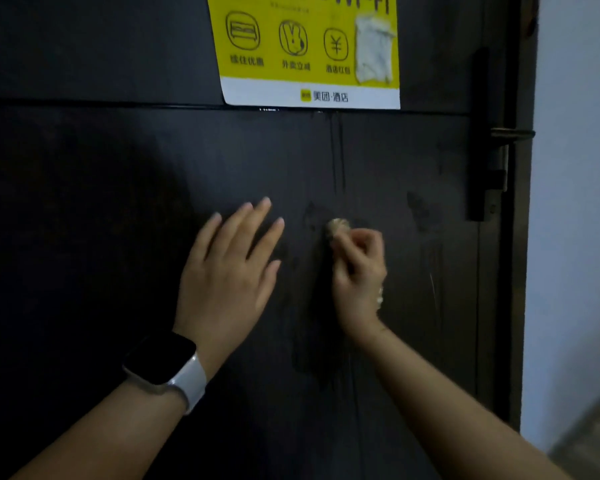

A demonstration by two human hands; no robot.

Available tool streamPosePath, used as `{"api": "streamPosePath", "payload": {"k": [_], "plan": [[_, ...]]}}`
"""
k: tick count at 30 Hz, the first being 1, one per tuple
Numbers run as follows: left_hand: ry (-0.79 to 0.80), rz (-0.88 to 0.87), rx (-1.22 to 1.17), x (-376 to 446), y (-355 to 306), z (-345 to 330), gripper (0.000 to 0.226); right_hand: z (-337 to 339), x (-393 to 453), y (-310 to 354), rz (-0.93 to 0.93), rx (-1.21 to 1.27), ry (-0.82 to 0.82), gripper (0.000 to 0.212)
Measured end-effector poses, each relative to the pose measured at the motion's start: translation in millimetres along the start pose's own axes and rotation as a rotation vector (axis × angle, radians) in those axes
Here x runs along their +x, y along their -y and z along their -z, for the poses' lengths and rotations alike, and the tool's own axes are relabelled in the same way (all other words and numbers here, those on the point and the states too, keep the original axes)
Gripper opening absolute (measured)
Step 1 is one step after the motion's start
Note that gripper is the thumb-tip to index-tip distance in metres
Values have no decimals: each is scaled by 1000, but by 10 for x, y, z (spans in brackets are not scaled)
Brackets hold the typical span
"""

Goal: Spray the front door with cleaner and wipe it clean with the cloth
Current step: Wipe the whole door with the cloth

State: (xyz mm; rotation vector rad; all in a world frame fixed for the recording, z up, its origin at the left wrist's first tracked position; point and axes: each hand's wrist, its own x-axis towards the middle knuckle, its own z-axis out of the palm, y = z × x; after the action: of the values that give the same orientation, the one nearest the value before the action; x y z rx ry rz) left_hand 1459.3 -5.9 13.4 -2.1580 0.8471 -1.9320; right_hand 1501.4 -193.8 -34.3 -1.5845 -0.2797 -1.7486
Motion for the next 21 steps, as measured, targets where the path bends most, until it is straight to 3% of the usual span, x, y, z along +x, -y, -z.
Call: {"api": "streamPosePath", "payload": {"k": [2,5,6,8,10,12,14,16,19,21], "plan": [[-77,37,9,153,200,71,44,-116,-237,259,237,42,188,27],[-100,85,53,261,469,129,46,-22,-281,306,693,54,594,31],[-91,105,71,250,554,131,47,21,-141,230,785,12,636,31],[-44,135,114,184,652,102,51,119,169,-16,752,-95,490,29],[-2,117,159,85,696,47,54,214,474,-188,486,-191,217,27],[-9,94,194,34,714,4,53,173,682,-168,114,-123,7,23],[-36,91,201,34,708,-15,51,-43,744,39,-63,-39,-149,24],[-53,86,189,42,703,-23,51,-285,637,359,41,-17,-155,28],[-52,83,181,35,704,-15,51,-439,335,747,435,-12,124,30],[-54,83,181,41,702,-13,50,-329,449,658,618,-21,244,26]]}}
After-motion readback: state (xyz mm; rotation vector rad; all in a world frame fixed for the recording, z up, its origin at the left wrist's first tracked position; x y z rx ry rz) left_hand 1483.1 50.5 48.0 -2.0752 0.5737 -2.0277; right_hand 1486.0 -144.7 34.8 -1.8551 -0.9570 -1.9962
